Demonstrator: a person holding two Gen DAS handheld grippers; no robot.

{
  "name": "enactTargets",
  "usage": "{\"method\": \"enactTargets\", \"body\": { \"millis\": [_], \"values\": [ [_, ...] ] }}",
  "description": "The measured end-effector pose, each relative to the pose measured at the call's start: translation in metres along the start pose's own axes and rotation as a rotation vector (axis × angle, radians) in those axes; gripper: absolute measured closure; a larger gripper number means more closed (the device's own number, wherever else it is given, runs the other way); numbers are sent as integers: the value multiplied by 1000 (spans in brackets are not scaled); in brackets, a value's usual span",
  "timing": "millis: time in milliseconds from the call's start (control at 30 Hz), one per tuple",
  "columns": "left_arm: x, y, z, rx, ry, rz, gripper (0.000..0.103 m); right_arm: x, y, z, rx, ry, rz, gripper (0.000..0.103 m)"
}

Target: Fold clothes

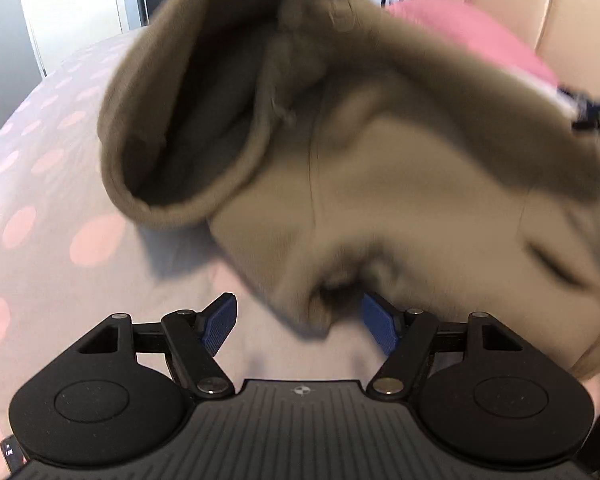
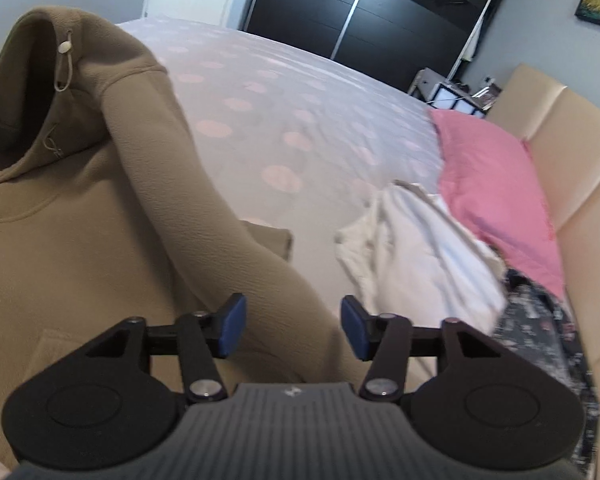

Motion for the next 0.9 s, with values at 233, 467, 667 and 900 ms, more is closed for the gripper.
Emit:
{"method": "enactTargets", "body": {
  "millis": [233,467,667,900],
  "values": [
    [13,33,-5,-46,6,-23,40,26,33,7,139,-96,-58,34],
    [11,51,4,-40,-43,60,64,41,45,36,117,15,-94,46],
    [0,45,-19,1,-188,118,92,37,48,24,121,9,-106,84],
    [-56,0,-60,-68,-221,295,96,5,15,15,43,127,7,88]
  ]
}}
Point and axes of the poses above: each gripper's, at about its wrist camera, not at the fingertips, and y roughly the way its jaws point, z to its right, x to its underside, the point moved 9 cm from there along y, roughly the way its jaws point, and after that the axes turned 1 degree about y, right-handed, at the moved point
